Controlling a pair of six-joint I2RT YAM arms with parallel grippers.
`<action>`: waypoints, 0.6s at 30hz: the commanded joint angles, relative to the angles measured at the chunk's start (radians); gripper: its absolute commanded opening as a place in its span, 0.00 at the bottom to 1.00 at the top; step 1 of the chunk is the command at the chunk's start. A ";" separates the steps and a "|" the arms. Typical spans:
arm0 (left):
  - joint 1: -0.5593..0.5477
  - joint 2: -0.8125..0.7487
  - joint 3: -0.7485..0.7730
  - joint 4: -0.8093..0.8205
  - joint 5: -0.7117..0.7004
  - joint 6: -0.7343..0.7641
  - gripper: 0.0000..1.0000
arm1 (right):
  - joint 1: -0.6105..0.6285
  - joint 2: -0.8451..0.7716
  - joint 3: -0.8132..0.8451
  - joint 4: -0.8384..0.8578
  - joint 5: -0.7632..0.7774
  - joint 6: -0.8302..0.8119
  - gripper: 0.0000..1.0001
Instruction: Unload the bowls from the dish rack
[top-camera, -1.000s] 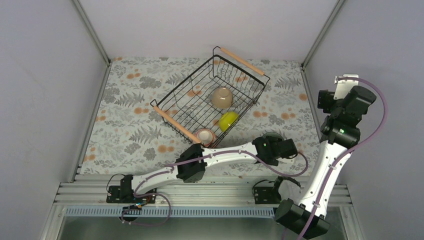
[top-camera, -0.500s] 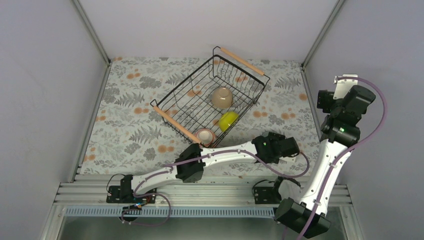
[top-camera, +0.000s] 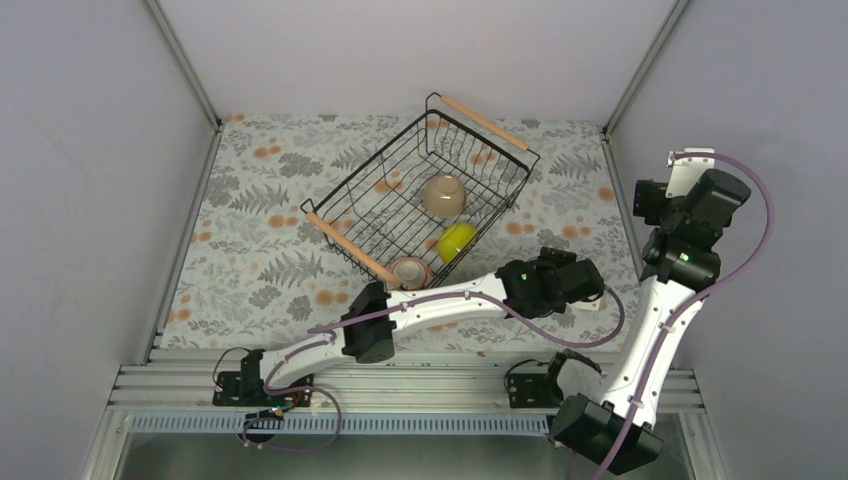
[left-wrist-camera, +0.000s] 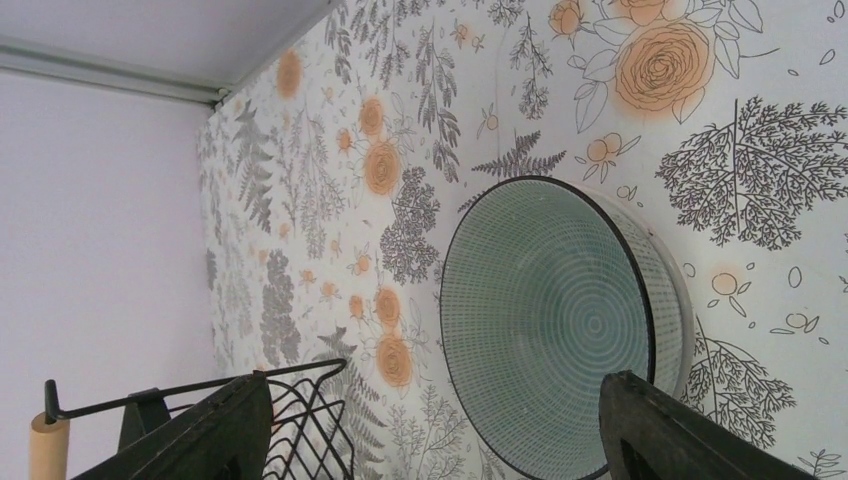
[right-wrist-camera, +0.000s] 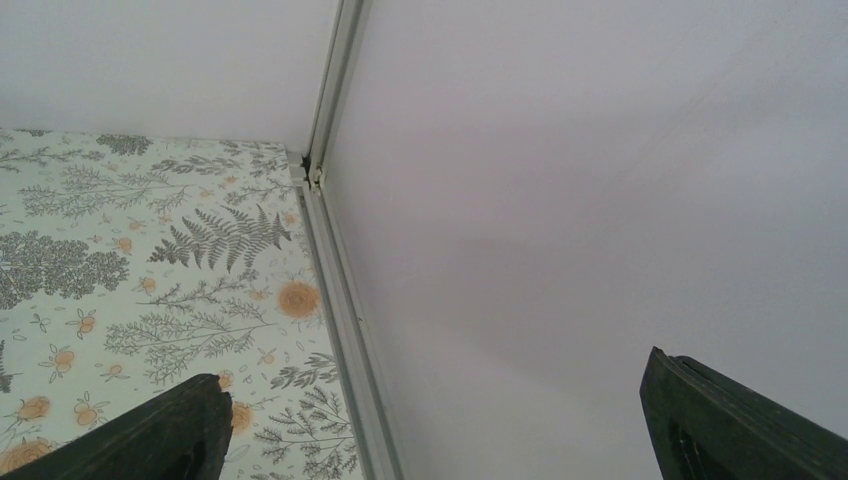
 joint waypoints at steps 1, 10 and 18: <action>-0.002 -0.039 0.033 -0.037 -0.029 -0.011 0.81 | -0.014 0.005 0.016 0.011 -0.011 0.019 1.00; 0.091 -0.164 -0.014 -0.089 -0.050 -0.060 0.82 | -0.012 0.037 0.098 -0.026 -0.067 0.029 1.00; 0.223 -0.272 -0.097 -0.122 -0.043 -0.103 0.82 | -0.013 0.070 0.182 -0.073 -0.189 0.064 1.00</action>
